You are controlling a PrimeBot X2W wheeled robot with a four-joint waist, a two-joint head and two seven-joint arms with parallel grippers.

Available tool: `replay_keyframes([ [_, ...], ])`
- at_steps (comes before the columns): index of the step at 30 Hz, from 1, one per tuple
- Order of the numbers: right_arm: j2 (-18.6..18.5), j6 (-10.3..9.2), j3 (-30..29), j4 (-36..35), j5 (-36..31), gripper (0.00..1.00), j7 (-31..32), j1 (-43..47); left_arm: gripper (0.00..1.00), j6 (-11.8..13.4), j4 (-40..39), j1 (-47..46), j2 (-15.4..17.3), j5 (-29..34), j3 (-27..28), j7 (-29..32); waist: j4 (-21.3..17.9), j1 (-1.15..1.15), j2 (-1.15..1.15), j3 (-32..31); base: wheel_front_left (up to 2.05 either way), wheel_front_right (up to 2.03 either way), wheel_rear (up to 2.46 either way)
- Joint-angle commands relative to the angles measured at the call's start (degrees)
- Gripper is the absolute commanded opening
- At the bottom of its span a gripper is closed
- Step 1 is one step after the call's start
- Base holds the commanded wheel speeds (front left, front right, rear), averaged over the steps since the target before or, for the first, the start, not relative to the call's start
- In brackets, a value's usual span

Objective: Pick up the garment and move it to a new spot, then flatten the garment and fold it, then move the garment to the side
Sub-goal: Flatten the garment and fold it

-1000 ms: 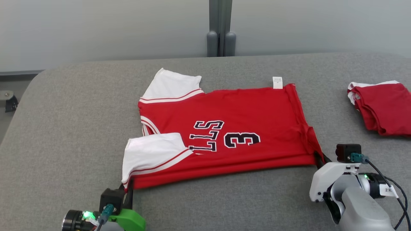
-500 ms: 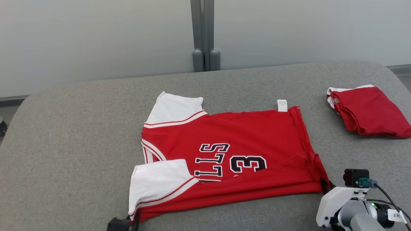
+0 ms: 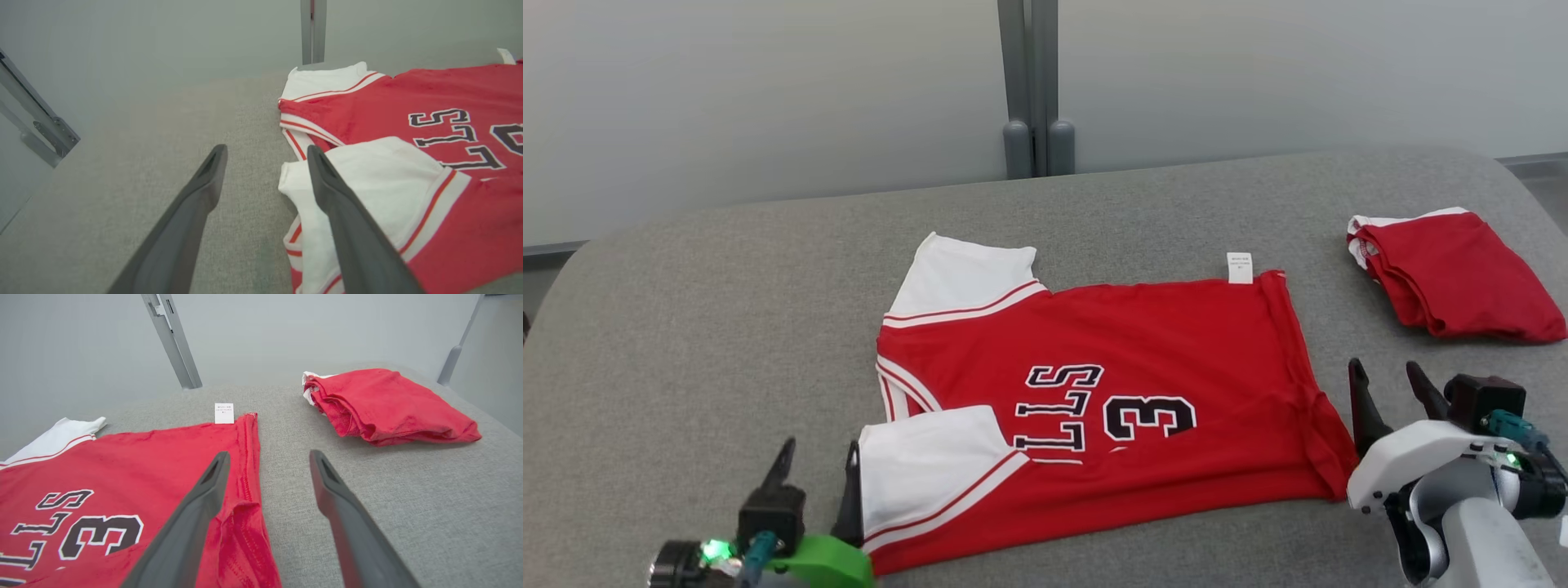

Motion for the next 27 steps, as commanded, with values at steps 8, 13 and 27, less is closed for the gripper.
replay_keyframes([
  [8,0.3,-0.06,4.6,-9.0,-1.3,1.00,1.5,-4.8,1.00,-3.5,-7.5,-9.6,2.0,-0.6,0.8,0.7,-3.6,0.00,0.00,7.5,0.00,0.00,0.00],
  [13,-0.3,-0.07,8.9,-9.7,0.3,1.00,3.0,-11.5,1.00,-8.1,-2.1,-22.2,5.3,-0.6,-3.1,9.5,-6.5,0.00,0.00,13.6,0.00,0.00,0.00],
  [27,-3.3,-0.05,18.3,-2.7,5.5,1.00,0.3,-29.4,1.00,-9.1,7.6,-53.6,19.9,-26.5,-20.1,38.8,-14.1,0.00,0.00,28.5,0.00,0.00,0.00],
])
